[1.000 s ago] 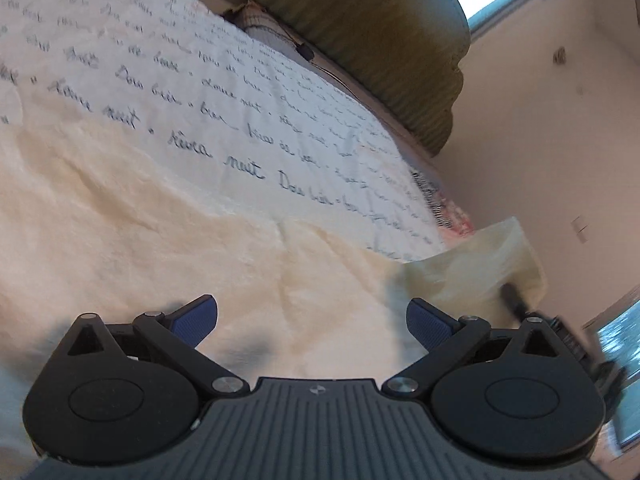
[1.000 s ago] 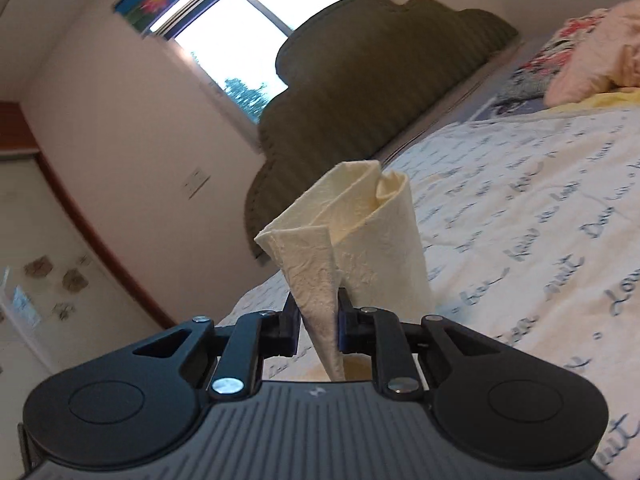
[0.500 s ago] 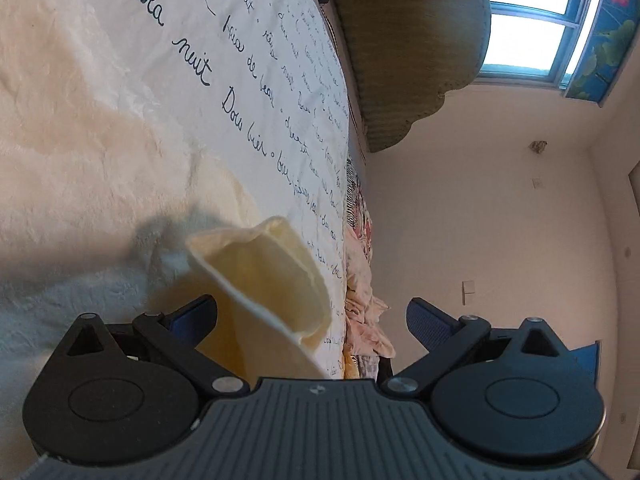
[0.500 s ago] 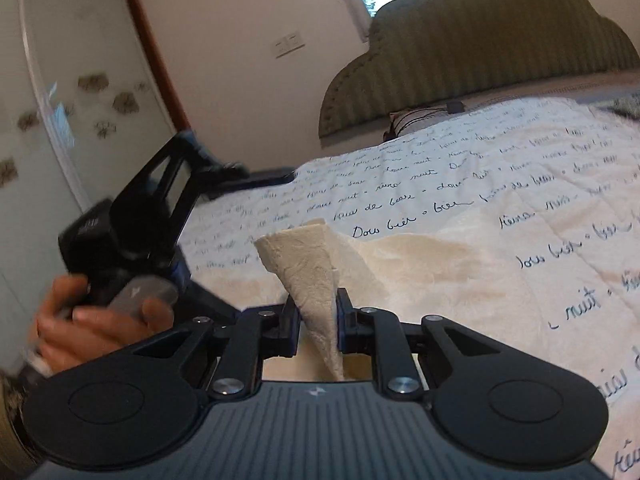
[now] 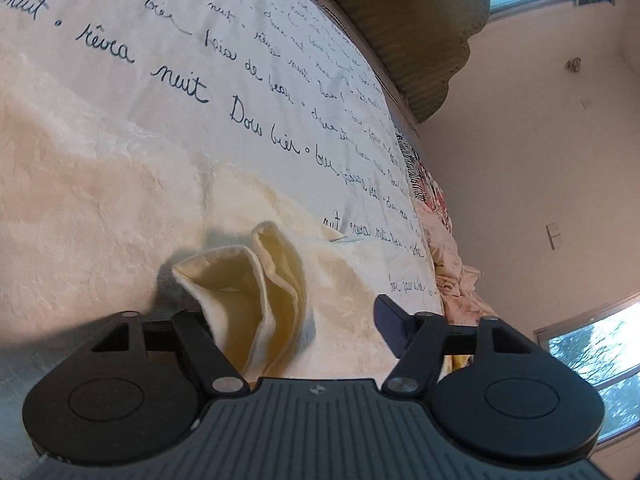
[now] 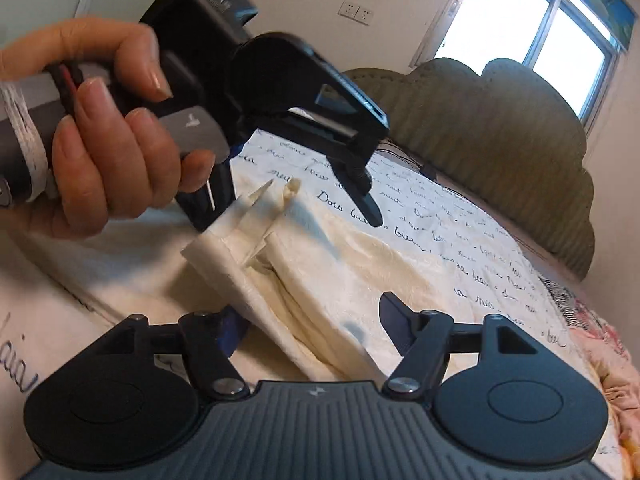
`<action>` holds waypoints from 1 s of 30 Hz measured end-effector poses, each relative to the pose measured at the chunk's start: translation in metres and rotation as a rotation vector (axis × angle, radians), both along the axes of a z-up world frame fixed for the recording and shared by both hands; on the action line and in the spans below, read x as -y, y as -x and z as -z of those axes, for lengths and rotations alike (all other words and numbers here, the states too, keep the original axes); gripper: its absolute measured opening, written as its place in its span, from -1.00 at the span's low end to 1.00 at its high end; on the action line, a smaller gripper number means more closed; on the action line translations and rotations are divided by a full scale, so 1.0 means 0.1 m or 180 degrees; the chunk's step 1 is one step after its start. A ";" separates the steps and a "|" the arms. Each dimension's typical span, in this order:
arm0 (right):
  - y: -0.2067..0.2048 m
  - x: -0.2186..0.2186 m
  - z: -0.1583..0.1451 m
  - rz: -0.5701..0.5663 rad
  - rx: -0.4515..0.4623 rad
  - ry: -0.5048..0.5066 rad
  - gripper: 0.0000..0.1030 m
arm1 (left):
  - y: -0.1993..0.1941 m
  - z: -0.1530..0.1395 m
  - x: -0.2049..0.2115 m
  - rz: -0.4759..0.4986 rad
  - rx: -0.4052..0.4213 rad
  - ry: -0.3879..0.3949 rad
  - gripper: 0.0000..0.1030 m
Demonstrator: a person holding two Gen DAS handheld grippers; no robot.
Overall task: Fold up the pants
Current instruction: 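Grasp the cloth corner with the right gripper while the left gripper grasps another corner, then fold the held corners over the cloth and open both grippers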
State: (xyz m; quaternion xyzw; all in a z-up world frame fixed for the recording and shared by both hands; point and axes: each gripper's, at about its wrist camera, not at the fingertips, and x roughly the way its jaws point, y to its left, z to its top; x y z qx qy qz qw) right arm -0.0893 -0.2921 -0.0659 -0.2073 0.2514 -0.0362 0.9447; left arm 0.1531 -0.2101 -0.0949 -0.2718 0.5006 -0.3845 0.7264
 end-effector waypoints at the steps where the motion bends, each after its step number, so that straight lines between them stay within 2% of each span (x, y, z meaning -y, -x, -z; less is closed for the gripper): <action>1: -0.01 0.00 0.01 0.0013 -0.0010 0.0022 0.31 | 0.04 -0.03 0.02 0.0034 0.0156 -0.0099 -0.33; 2: -0.02 -0.01 0.02 0.0006 -0.0029 0.0035 0.23 | 0.08 -0.08 0.04 0.0052 0.0347 -0.0231 -0.73; 3: -0.03 -0.06 0.03 -0.0030 -0.0031 0.0063 -0.17 | 0.18 -0.14 0.02 0.0066 0.0602 -0.0356 -0.82; 4: -0.05 -0.11 0.04 -0.0064 -0.0028 0.0120 -0.46 | 0.25 -0.19 0.03 0.0058 0.0826 -0.0442 -0.89; 7: -0.07 -0.30 0.05 -0.0186 0.0011 0.0419 -0.58 | 0.44 -0.30 -0.05 0.0038 0.1278 -0.0551 -0.91; 10: -0.04 -0.40 0.09 -0.0289 0.0006 0.0517 -0.61 | 0.54 -0.40 -0.18 -0.0005 0.1430 -0.0577 -0.91; 13: -0.01 -0.42 0.00 -0.0361 0.0097 0.0350 -0.61 | 0.58 -0.50 -0.40 -0.0109 0.1488 -0.0626 -0.91; 16: -0.01 -0.52 -0.12 -0.0512 0.0174 0.0103 -0.61 | 0.55 -0.56 -0.60 -0.0206 0.1501 -0.0807 -0.91; 21: -0.11 -0.80 -0.08 -0.0809 0.0133 0.0021 -0.62 | 0.41 -0.48 -0.86 -0.0323 0.1400 -0.1115 -0.91; 23: -0.13 -0.88 -0.03 -0.0904 0.0076 0.0001 -0.62 | 0.38 -0.42 -0.93 -0.0345 0.1333 -0.1153 -0.91; 28: -0.15 -0.97 0.02 -0.1010 -0.0046 -0.0015 -0.63 | 0.46 -0.36 -1.01 -0.0383 0.1414 -0.1230 -0.89; 29: -0.14 -0.96 0.03 -0.1018 -0.0079 -0.0039 -0.62 | 0.47 -0.35 -1.01 -0.0376 0.1429 -0.1264 -0.84; 30: -0.15 -0.95 0.04 -0.1019 -0.0142 -0.0062 -0.61 | 0.47 -0.33 -1.00 -0.0374 0.1439 -0.1332 -0.72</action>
